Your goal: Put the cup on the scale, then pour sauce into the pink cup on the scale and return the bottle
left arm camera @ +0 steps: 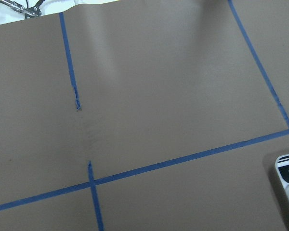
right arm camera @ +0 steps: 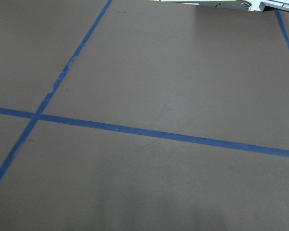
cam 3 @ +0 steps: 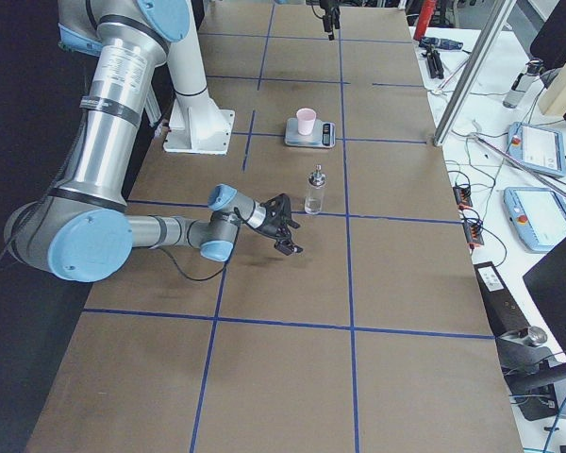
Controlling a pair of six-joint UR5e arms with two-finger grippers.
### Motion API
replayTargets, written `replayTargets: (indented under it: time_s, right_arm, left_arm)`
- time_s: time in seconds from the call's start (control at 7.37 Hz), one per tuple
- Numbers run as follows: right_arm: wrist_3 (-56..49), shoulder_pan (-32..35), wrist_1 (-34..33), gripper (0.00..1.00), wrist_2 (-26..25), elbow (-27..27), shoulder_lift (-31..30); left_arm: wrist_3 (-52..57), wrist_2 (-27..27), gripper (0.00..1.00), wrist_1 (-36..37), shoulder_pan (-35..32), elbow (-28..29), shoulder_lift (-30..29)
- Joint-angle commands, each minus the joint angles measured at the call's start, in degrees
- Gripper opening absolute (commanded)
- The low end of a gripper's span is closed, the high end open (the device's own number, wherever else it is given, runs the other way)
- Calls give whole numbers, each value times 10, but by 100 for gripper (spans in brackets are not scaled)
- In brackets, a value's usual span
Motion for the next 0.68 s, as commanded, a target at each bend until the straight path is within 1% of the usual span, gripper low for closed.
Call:
replayTargets:
  time_s: [0.0,0.14,0.27,0.41,0.54]
  right_arm:
    - [-173,249,-143,100,311,-20,86]
    - [-262,311,-245,100,366,-19,128]
    - [-355,349,-330,100,382,-19,155]
    - [-444,385,-436,100,421,-19,192]
    - [-542,410,-528,100,449,-19,211]
  left_arm:
    - [192,-90,99,-4,-116,80,32]
    - [244,-133,99,-5,-159,121,32]
    - [265,-146,99,-5,-191,148,32]
    - [312,-147,99,-5,-236,181,32]
    - [392,-162,99,-4,-280,236,32]
